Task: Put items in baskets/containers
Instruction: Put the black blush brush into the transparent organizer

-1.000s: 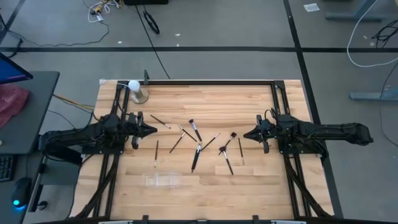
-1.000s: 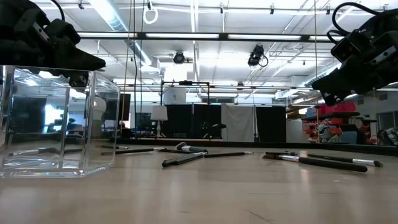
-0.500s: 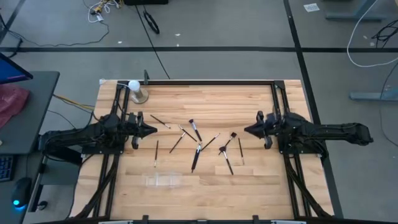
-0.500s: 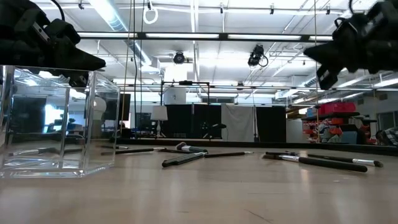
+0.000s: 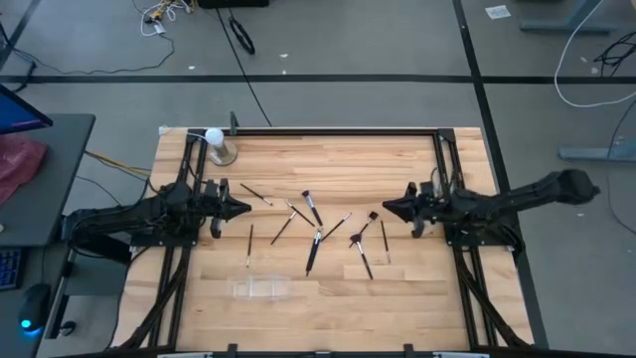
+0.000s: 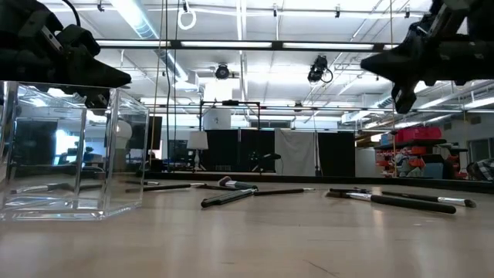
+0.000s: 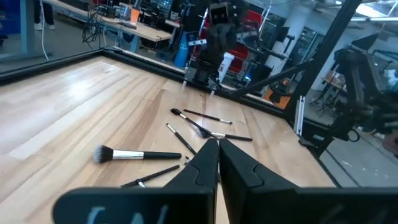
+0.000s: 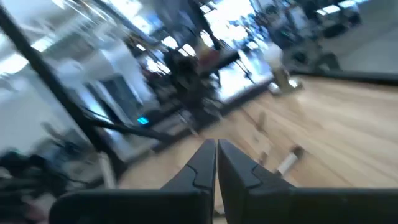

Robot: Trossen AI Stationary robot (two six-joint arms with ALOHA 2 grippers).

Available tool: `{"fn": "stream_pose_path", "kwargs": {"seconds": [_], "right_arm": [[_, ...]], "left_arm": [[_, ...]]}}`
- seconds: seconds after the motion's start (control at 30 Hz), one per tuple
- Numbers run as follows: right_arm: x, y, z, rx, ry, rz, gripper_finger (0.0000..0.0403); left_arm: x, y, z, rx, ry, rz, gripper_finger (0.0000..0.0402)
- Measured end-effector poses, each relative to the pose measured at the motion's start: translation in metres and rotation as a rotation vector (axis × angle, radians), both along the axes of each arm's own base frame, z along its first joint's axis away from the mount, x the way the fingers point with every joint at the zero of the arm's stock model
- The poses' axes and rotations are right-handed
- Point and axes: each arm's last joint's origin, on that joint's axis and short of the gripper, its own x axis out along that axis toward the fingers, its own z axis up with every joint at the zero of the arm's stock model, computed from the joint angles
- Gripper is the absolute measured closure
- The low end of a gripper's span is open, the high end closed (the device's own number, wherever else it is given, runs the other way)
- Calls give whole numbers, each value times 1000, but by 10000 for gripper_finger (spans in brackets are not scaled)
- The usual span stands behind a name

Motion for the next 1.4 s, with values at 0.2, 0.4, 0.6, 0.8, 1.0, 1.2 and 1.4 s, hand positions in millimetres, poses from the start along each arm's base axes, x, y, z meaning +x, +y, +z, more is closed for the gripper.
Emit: {"fn": "stream_pose_path", "kwargs": {"seconds": [0.2,0.4,0.6,0.8,1.0,1.2,1.4], "right_arm": [[29,17,2,-47,218,-60,383],[56,20,0,-118,433,-123,369],[81,12,-3,-157,561,-100,289],[124,6,-13,-239,588,-74,182],[178,-5,-31,-267,628,-179,144],[220,-17,-52,-307,692,-218,162],[231,-23,-74,-304,771,-206,186]], "left_arm": [[0,0,0,-12,0,0,385],[0,0,0,-11,-1,0,385],[0,0,0,-11,-4,0,385],[0,0,1,-9,-8,17,385],[0,1,1,-8,-12,24,385],[0,2,1,-6,-13,68,385],[0,2,1,-6,-14,83,385]]}}
